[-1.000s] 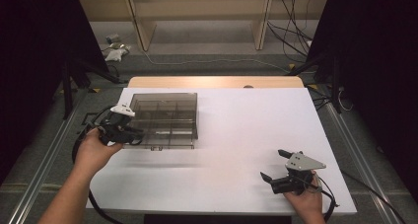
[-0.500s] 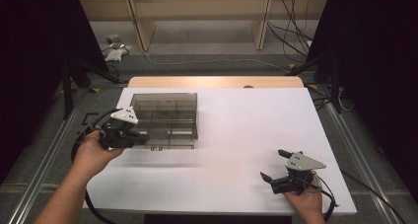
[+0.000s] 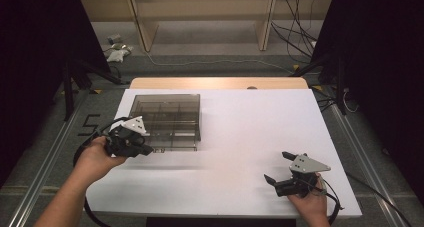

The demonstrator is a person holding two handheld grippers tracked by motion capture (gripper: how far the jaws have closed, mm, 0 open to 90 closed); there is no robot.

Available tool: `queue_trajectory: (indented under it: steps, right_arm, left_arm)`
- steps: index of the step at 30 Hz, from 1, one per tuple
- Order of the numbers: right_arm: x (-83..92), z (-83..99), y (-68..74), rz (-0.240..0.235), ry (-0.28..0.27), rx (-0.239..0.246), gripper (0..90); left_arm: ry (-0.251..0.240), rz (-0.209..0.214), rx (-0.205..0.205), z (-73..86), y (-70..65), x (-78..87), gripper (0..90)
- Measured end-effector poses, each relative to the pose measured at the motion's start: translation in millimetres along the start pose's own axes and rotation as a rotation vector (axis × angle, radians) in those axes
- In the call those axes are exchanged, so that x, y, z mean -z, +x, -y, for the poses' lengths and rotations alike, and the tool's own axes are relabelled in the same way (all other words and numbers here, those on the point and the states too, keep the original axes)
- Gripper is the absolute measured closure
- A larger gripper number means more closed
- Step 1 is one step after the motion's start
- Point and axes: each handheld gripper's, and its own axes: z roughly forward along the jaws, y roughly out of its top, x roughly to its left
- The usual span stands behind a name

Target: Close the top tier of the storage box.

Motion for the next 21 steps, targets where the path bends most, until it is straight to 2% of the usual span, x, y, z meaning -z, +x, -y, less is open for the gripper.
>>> queue_trajectory:
  steps: [6, 8, 12, 17, 21]
  right_arm:
    - [0.0, 0.0, 0.0, 0.0, -0.001, 0.001, 1.4]
    - [0.1, 0.0, 0.0, 0.0, 0.0, 0.001, 1.4]
    - [0.2, 0.0, 0.1, 0.001, -0.002, 0.002, 1.4]
    - [0.2, 0.0, 0.2, 0.001, -0.002, 0.003, 1.4]
    - [0.3, 0.0, 0.3, 0.001, -0.002, 0.003, 1.4]
  left_arm:
    - [0.063, -0.019, -0.008, -1.0, 1.0, -6.0, 89.3]
    - [0.079, -0.014, 0.01, 0.1, 3.1, -7.6, 89.3]
    - [0.103, -0.019, 0.02, 1.6, 6.1, -10.6, 89.3]
    - [0.157, -0.057, 0.012, 1.2, 8.1, -17.4, 89.3]
    - [0.177, -0.057, 0.008, 0.3, 9.9, -22.6, 89.3]
